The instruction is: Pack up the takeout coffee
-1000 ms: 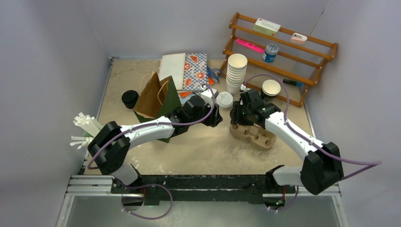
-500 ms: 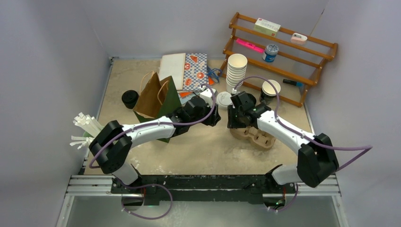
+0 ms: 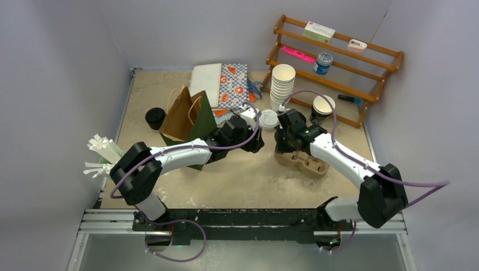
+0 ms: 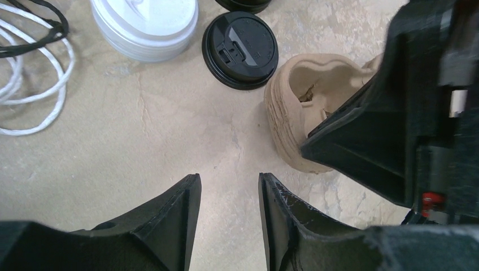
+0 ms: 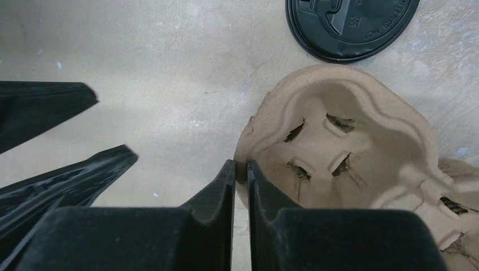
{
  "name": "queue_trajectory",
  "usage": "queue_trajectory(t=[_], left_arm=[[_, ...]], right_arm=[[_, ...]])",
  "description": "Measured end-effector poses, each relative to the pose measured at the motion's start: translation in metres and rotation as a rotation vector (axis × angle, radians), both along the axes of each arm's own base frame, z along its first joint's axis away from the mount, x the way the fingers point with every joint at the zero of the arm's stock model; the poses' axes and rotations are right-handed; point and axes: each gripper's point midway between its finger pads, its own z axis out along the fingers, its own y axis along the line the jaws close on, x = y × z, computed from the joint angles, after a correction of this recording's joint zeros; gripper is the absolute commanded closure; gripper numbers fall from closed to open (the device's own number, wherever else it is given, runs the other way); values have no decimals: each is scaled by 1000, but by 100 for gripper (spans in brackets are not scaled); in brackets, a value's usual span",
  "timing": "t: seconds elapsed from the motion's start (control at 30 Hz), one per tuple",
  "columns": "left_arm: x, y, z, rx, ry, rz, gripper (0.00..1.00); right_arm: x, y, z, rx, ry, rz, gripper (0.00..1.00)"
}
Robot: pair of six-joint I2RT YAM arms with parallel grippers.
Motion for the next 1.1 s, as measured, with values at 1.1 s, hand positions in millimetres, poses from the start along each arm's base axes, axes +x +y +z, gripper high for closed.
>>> queue_trajectory(t=[1.1], left_arm=[[-42, -23, -26, -289, 194, -99, 52]], right_arm=[[-32, -2, 38, 197, -101, -46, 100]])
